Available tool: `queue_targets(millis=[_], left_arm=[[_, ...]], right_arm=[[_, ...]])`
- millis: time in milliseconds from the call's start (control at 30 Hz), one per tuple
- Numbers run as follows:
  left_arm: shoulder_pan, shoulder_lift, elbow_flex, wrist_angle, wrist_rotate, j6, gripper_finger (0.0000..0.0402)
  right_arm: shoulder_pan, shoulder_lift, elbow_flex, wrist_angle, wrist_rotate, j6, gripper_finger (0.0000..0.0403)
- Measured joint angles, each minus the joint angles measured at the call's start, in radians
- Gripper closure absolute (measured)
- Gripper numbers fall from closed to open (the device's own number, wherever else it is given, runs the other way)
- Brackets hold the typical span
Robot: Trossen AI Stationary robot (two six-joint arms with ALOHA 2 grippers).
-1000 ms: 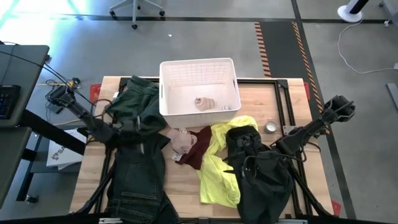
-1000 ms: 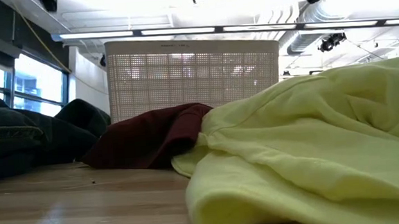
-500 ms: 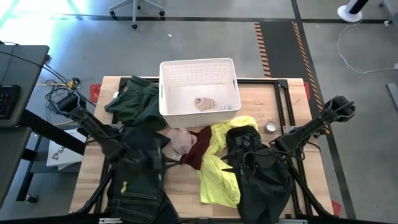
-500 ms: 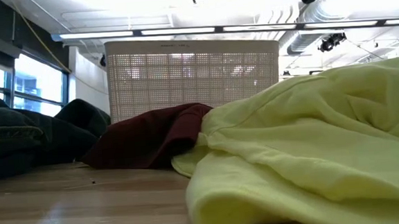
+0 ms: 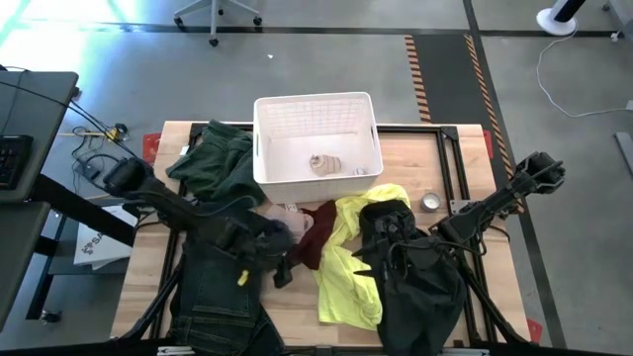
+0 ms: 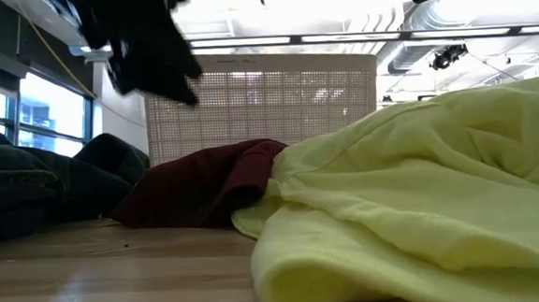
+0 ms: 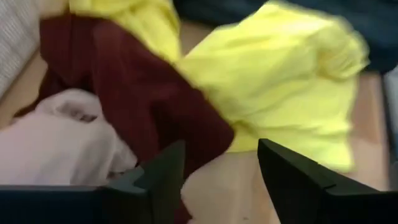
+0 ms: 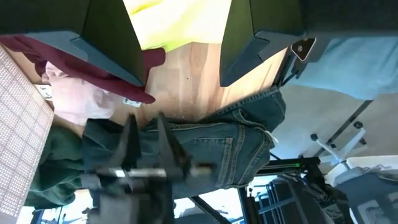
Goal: Sort clothes
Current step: Put the dark red underwear into the white laundry bin
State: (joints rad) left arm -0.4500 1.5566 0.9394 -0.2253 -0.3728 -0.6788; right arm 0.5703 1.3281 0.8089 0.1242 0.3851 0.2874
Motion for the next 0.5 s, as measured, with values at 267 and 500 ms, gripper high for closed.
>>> queue_targets(millis=[267,500], left_arm=[[0.065,0.152,0.0,-0.016,0.053,-0.007,0.0202],[0.08,0.232,0.012,-0.033,0.021,0.023,0.0289]], right_arm=[[0.0,0.0,0.0,0.0,0.0,0.0,0.0199],[0.0,0.0,0.0,0.0,0.0,0.019,0.0199]])
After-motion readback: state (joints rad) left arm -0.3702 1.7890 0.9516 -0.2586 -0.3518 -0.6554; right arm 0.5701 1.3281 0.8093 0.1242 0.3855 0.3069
